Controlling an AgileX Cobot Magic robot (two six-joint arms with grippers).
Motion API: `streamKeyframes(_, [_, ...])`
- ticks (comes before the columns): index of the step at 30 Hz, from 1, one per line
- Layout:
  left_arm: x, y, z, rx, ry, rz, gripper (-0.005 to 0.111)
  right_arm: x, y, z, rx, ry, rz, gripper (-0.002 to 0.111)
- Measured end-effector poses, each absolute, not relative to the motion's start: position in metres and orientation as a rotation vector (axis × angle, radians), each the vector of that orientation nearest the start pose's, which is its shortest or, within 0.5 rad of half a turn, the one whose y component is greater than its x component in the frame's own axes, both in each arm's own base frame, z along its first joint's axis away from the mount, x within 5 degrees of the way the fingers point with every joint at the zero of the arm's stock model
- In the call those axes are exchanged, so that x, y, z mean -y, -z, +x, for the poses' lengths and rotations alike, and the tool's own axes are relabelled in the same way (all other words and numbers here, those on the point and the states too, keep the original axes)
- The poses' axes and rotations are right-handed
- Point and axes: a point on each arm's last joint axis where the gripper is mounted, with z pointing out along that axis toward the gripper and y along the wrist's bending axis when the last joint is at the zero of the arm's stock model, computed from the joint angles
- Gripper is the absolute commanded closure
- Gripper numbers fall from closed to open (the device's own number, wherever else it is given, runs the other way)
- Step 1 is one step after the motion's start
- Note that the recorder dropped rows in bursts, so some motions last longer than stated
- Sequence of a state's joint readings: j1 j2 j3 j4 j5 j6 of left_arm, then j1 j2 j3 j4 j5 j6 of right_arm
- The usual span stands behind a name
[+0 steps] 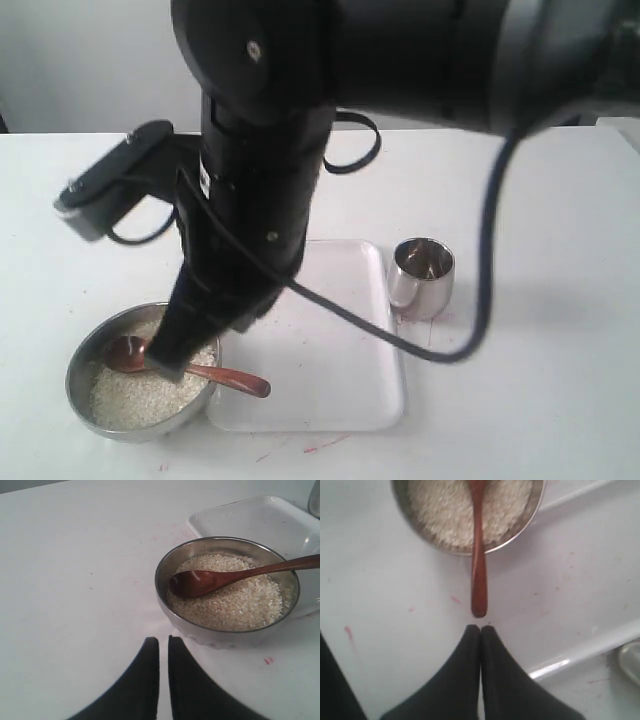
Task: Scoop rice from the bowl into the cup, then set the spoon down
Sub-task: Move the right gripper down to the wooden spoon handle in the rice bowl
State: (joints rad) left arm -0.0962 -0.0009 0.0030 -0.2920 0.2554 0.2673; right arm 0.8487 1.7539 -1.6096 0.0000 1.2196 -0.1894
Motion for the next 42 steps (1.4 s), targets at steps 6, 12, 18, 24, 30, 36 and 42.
streamKeyframes(6, [0.012,-0.19,0.054,-1.728,0.145,0.123,0.092,-0.301,-0.289,0.263,-2.494,-0.152,-1.482,0.108])
streamKeyframes(12, [0.012,-0.19,0.054,-1.728,0.145,0.123,0.092,-0.308,-0.27,0.266,-2.49,-0.155,-1.581,0.083])
streamKeyframes(18, [0.012,-0.19,0.054,-1.728,0.145,0.123,0.092,-0.307,-0.266,0.265,-2.428,-0.141,-1.692,0.053])
streamKeyframes(24, [0.012,-0.19,0.054,-1.728,0.145,0.123,0.092,-0.303,-0.255,0.262,-2.434,-0.121,-1.755,0.052])
streamKeyframes(30, [0.012,-0.19,0.054,-1.728,0.145,0.123,0.092,-0.3,-0.244,0.26,-2.412,-0.099,-1.848,0.052])
streamKeyframes(36, [0.012,-0.19,0.054,-1.728,0.145,0.123,0.092,-0.301,-0.233,0.261,-2.429,-0.091,-1.873,0.054])
streamKeyframes(42, [0.012,-0.19,0.054,-1.728,0.145,0.123,0.092,-0.304,-0.219,0.264,-2.454,-0.068,-1.882,0.057])
